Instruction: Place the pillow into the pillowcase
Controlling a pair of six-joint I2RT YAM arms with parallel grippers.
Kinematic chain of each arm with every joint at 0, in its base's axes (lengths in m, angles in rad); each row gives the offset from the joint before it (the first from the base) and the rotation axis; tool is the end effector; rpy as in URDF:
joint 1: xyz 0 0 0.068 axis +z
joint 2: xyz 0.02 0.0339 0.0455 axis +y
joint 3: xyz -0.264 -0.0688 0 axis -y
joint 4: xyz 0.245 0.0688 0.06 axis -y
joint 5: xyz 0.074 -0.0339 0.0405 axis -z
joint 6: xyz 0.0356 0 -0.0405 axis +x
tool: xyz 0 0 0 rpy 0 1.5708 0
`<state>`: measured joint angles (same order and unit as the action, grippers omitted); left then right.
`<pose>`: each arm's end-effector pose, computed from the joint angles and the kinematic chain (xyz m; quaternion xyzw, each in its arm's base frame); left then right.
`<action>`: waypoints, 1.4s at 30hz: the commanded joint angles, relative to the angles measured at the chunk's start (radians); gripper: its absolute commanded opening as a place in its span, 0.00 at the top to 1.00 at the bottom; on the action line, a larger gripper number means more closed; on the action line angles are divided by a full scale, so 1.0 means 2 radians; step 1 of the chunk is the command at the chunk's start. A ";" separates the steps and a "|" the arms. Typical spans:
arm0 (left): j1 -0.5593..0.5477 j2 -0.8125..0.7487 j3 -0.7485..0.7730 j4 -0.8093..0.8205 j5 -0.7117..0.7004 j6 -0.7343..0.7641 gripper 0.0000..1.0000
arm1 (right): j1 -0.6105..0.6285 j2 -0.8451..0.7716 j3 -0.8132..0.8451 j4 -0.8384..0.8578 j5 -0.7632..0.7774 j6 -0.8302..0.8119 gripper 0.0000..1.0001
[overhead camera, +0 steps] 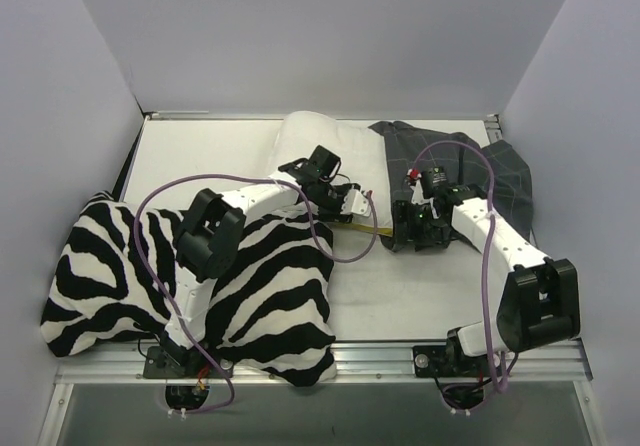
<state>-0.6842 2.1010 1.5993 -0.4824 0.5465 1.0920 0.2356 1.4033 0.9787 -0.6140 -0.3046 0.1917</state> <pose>0.3409 -0.3019 0.1891 0.7644 0.5210 -0.1966 0.3250 0.2685 0.0754 0.2345 -0.0608 0.9525 0.1982 0.2230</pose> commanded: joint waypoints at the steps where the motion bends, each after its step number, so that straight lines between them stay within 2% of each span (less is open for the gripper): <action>1: 0.002 0.016 0.040 -0.008 -0.013 -0.003 0.45 | 0.005 0.022 -0.014 0.068 0.039 0.043 0.37; 2: 0.003 0.021 0.047 -0.007 -0.010 -0.015 0.52 | 0.006 0.030 -0.014 0.092 0.052 0.048 0.38; 3: 0.004 0.023 0.055 -0.010 -0.001 -0.026 0.66 | 0.006 0.038 -0.013 0.101 0.062 0.057 0.41; 6: 0.005 0.023 0.075 -0.018 0.015 -0.054 0.82 | 0.005 0.064 -0.006 0.125 0.097 0.061 0.48; 7: 0.006 0.023 0.079 -0.020 0.018 -0.071 0.84 | 0.006 0.075 -0.005 0.131 0.102 0.059 0.49; 8: 0.008 0.027 0.091 -0.020 0.024 -0.079 0.88 | 0.006 0.082 -0.001 0.133 0.109 0.058 0.55; 9: 0.008 0.029 0.097 -0.026 0.027 -0.088 0.96 | 0.006 0.087 0.002 0.133 0.110 0.058 0.60; 10: 0.009 0.032 0.105 -0.027 0.029 -0.110 1.00 | 0.004 0.092 0.005 0.132 0.109 0.058 0.71; 11: 0.011 0.038 0.122 -0.030 0.030 -0.123 1.00 | 0.002 0.090 0.013 0.131 0.097 0.057 0.88; 14: 0.018 0.055 0.158 -0.047 0.054 -0.191 1.00 | 0.013 0.053 0.029 0.123 0.073 0.049 0.99; 18: 0.028 0.083 0.242 -0.051 0.095 -0.313 1.00 | 0.042 0.007 0.094 0.114 -0.007 0.045 0.99; 20: 0.035 0.101 0.267 -0.040 0.109 -0.414 1.00 | 0.059 0.000 0.123 0.108 -0.016 0.043 1.00; 21: 0.038 0.104 0.270 -0.008 0.114 -0.454 1.00 | 0.068 0.005 0.150 0.108 -0.018 0.043 1.00; 22: 0.047 0.102 0.260 0.022 0.119 -0.540 1.00 | 0.072 0.010 0.168 0.105 -0.020 0.042 1.00; 23: 0.051 0.089 0.244 0.105 0.114 -0.588 1.00 | 0.075 0.017 0.183 0.095 -0.022 0.042 1.00; 25: 0.058 0.069 0.185 0.188 0.097 -0.687 1.00 | 0.076 0.041 0.230 0.081 -0.019 0.042 1.00; 27: 0.060 0.047 0.164 0.250 0.066 -0.712 1.00 | 0.075 0.059 0.253 0.068 -0.016 0.031 0.99; 31: 0.061 0.017 0.136 0.286 0.031 -0.748 1.00 | 0.069 0.087 0.306 0.033 0.009 0.005 0.95; 33: 0.066 0.004 0.122 0.296 0.013 -0.751 1.00 | 0.039 0.098 0.310 0.003 0.017 0.005 0.93; 36: 0.069 -0.006 0.100 0.299 0.010 -0.743 1.00 | 0.005 0.107 0.290 -0.025 0.007 0.004 0.91; 37: 0.068 -0.013 0.094 0.298 0.009 -0.726 1.00 | -0.003 0.110 0.284 -0.038 0.000 0.004 0.86; 39: 0.060 -0.020 0.070 0.298 0.009 -0.700 1.00 | -0.008 0.120 0.268 -0.040 -0.026 0.010 0.84; 40: 0.056 -0.024 0.063 0.301 0.009 -0.678 1.00 | -0.007 0.125 0.268 -0.032 -0.039 0.027 0.87; 42: 0.048 -0.023 0.051 0.301 0.012 -0.660 1.00 | 0.011 0.145 0.282 -0.017 -0.078 0.038 0.98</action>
<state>-0.5621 2.1380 1.7191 0.0109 0.5789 -0.2802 0.2085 1.6535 1.5253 -0.6373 -0.3229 0.2317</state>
